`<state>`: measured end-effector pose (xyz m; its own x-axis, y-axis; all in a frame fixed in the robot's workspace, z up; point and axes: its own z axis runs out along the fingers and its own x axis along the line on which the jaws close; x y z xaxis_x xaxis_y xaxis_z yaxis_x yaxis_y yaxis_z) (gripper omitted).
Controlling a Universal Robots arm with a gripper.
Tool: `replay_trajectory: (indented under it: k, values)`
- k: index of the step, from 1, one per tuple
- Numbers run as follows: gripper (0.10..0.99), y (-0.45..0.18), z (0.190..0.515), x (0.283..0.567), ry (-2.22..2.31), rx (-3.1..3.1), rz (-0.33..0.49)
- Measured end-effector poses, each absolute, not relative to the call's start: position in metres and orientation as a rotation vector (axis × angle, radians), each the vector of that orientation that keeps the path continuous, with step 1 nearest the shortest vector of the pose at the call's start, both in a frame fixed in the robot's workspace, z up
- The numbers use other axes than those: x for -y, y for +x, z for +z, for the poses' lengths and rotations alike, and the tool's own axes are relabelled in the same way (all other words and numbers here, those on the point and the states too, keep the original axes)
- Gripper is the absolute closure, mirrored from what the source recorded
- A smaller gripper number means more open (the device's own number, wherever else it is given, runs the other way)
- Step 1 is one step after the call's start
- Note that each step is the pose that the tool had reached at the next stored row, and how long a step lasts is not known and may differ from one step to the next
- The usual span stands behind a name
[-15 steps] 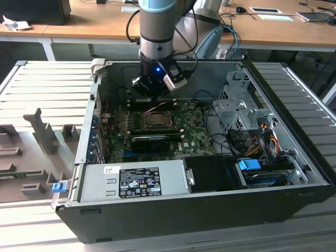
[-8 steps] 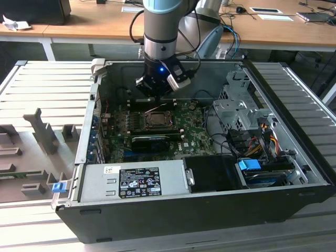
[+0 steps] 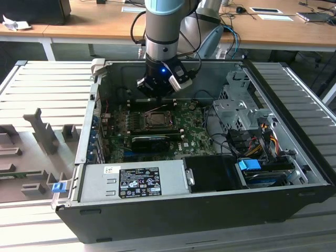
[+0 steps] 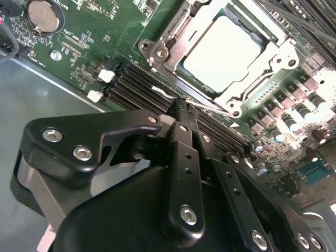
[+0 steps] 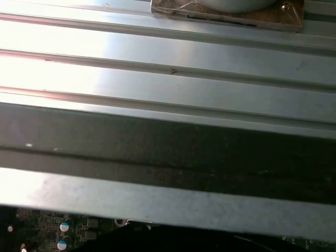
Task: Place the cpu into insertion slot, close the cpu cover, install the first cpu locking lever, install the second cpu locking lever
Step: 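Install the first cpu locking lever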
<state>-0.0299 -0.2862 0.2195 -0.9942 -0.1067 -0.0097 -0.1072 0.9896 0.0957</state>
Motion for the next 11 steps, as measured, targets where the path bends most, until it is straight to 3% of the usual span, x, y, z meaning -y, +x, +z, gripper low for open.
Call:
replay_trajectory:
  k: [11]
  values:
    - [0.98,-0.021,0.2134,0.2865,-0.168,-3.129,0.151]
